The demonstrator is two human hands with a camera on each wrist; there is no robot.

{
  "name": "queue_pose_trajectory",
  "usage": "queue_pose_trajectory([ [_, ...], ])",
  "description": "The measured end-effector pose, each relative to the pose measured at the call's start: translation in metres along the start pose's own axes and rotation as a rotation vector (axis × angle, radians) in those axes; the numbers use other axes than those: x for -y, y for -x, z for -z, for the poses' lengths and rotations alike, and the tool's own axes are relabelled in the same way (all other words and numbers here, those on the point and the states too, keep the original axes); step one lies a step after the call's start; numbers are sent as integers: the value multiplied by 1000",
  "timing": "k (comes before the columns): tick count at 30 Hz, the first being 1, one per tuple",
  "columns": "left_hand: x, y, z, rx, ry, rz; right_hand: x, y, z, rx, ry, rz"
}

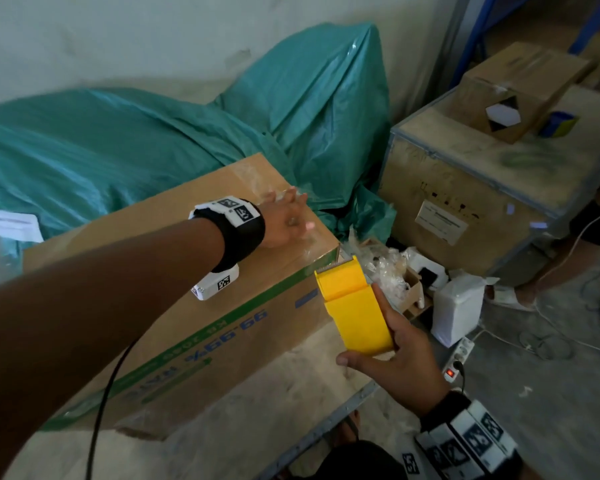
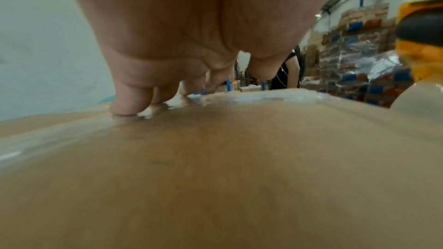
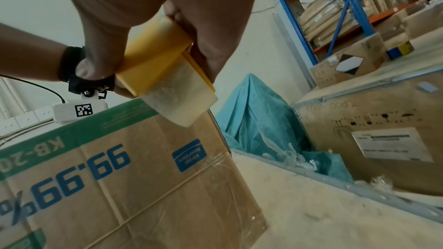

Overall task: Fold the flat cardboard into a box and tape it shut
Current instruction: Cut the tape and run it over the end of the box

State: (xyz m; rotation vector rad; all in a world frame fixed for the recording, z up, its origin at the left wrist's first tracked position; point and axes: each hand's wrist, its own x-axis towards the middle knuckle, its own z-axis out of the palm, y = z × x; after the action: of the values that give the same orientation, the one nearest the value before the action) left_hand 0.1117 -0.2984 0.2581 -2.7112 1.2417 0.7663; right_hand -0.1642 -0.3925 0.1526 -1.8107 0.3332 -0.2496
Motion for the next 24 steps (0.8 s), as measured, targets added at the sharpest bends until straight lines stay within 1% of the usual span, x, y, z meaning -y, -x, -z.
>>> queue_pose_trajectory([
  [3,7,2,9,-137,196,2,8,-10,0,-52,44,120],
  [6,3,21,29,-258,341,-80,19,-25,0,-99,81,259],
  [9,-5,51,56,-260,534,-173,35,-45,3,-114,139,388],
  [12,-14,86,83,-185,568,-264,50,-69,6,-121,167,519],
  [14,-18,106,95,-134,601,-276,58,-86,8,-120,180,590],
  [15,-19,113,100,-131,607,-275,61,-95,9,-117,187,618],
  [19,-16,129,113,-225,582,-259,70,-127,6,-74,174,726],
  [24,-11,138,124,-388,595,-163,82,-155,-1,-59,176,837],
])
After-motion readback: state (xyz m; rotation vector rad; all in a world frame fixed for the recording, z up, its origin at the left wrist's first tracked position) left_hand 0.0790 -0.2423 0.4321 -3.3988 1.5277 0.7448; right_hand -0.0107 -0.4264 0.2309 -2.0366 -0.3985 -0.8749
